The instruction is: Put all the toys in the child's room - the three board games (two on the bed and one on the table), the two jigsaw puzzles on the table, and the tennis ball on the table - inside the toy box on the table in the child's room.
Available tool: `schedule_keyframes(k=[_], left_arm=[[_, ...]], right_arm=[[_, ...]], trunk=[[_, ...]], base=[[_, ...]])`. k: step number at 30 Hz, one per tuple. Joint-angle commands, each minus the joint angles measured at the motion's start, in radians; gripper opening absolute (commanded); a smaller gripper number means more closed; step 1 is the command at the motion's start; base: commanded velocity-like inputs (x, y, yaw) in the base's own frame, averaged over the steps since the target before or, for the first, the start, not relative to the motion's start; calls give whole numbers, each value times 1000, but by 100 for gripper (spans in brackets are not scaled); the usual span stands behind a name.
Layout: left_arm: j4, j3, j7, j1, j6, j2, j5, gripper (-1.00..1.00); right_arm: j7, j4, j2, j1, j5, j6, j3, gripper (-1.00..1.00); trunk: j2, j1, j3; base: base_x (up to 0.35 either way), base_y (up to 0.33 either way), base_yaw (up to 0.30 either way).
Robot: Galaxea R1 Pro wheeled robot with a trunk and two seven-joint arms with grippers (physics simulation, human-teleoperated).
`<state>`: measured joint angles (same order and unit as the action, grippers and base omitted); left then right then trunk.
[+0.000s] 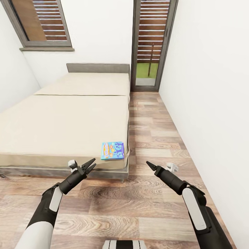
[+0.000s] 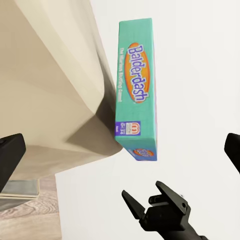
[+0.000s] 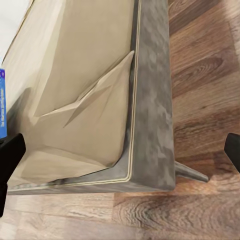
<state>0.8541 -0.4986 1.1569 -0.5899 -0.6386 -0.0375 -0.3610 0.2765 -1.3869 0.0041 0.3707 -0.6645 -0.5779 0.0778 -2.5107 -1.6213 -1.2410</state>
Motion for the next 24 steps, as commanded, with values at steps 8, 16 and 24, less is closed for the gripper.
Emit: schedule_keyframes(k=[8, 16, 24], left_arm=[[0, -10, 12, -1, -7, 4, 0, 100], [0, -6, 13, -1, -7, 15, -1, 100], [0, -5, 14, -1, -7, 24, -2, 100]], right_arm=[[3, 2, 16, 1, -3, -1, 5, 100], [4, 2, 13, 1, -4, 0, 6, 100], [4, 2, 11, 1, -4, 0, 5, 100]], trunk=[[0, 0, -1], [0, 0, -1], [0, 0, -1]], base=[[-37, -42, 0], [-35, -32, 0], [-160, -118, 0]])
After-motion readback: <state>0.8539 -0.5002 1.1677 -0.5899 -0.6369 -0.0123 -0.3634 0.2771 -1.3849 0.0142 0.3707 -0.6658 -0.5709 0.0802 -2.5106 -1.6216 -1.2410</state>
